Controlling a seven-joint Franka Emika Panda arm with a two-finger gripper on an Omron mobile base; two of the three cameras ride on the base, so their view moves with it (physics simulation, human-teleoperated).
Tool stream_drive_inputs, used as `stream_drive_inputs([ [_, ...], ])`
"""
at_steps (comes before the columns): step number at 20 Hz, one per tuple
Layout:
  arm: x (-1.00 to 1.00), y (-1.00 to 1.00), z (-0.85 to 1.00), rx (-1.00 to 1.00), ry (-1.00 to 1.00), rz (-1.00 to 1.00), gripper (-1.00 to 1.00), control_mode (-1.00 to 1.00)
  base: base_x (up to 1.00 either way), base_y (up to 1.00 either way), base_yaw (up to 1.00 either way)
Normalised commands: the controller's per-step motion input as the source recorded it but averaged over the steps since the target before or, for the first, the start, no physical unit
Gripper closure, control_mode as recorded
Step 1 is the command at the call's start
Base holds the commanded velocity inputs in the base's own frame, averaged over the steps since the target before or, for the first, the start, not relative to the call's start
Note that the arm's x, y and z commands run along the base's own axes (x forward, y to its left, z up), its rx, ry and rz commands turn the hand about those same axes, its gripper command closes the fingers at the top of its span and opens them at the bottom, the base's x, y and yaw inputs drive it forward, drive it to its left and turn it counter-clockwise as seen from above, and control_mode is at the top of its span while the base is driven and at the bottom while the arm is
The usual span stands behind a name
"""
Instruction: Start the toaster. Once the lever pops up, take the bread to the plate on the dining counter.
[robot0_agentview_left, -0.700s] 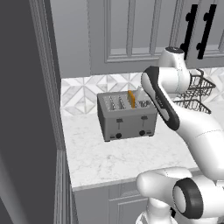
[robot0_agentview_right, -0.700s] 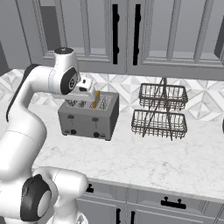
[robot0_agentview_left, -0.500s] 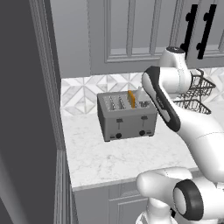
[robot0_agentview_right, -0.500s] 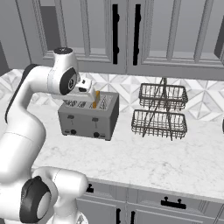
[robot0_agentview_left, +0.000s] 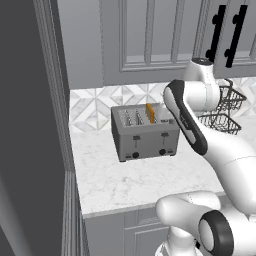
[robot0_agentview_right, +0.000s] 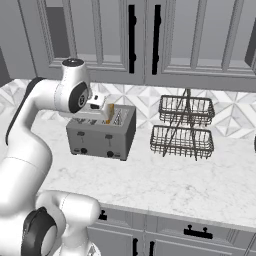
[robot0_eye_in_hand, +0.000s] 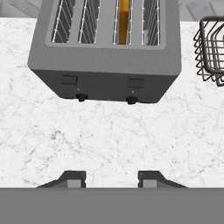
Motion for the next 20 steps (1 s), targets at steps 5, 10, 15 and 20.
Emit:
stream_drive_inputs([
  [5, 0.01, -0.13, -0.62, -0.03, -0.01, 0.00, 1.00, -1.00, 0.00, 0.00, 0.00],
  [10, 0.32, -0.13, -0.32, -0.03, 0.01, 0.00, 1.00, -1.00, 0.00, 0.00, 0.00],
  [15, 0.70, 0.00, -0.46, 0.00, 0.04, 0.00, 1.00, -1.00, 0.00, 0.00, 0.00],
  [20, 0.68, -0.08, -0.42, 0.00, 0.06, 0.00, 1.00, -1.00, 0.00, 0.00, 0.00],
])
